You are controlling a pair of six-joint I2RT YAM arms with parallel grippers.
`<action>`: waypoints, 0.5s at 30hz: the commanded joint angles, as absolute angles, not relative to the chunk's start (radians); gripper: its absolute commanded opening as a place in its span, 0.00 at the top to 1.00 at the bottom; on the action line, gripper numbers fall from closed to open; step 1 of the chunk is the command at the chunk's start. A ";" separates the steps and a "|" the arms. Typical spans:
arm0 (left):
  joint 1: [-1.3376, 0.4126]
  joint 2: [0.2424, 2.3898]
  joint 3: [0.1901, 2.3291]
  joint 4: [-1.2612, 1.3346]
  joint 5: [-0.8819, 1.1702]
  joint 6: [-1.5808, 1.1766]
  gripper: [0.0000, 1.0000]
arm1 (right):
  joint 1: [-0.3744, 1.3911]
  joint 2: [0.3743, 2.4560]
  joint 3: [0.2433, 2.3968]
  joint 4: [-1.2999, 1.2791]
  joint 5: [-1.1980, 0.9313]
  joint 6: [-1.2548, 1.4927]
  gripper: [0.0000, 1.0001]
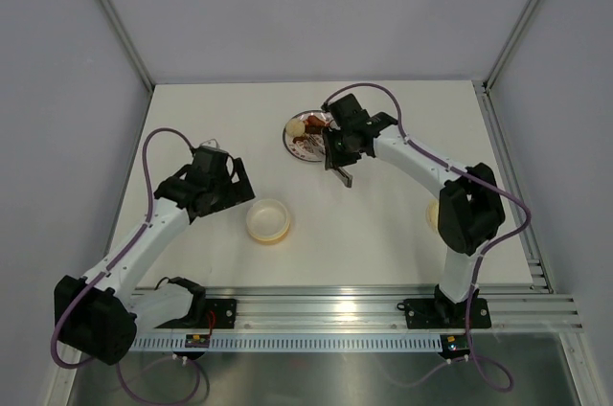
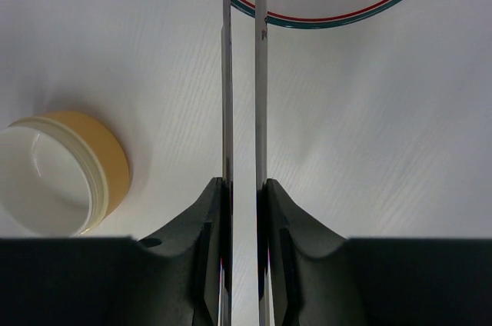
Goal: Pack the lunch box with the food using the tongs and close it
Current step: Pick up the fake food from the plate.
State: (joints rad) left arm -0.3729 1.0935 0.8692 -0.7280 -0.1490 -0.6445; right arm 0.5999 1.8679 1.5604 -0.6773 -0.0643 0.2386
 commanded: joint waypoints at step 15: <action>-0.370 0.901 0.618 -0.753 -0.114 -0.951 0.16 | 0.595 1.660 1.486 -0.663 0.020 0.250 0.98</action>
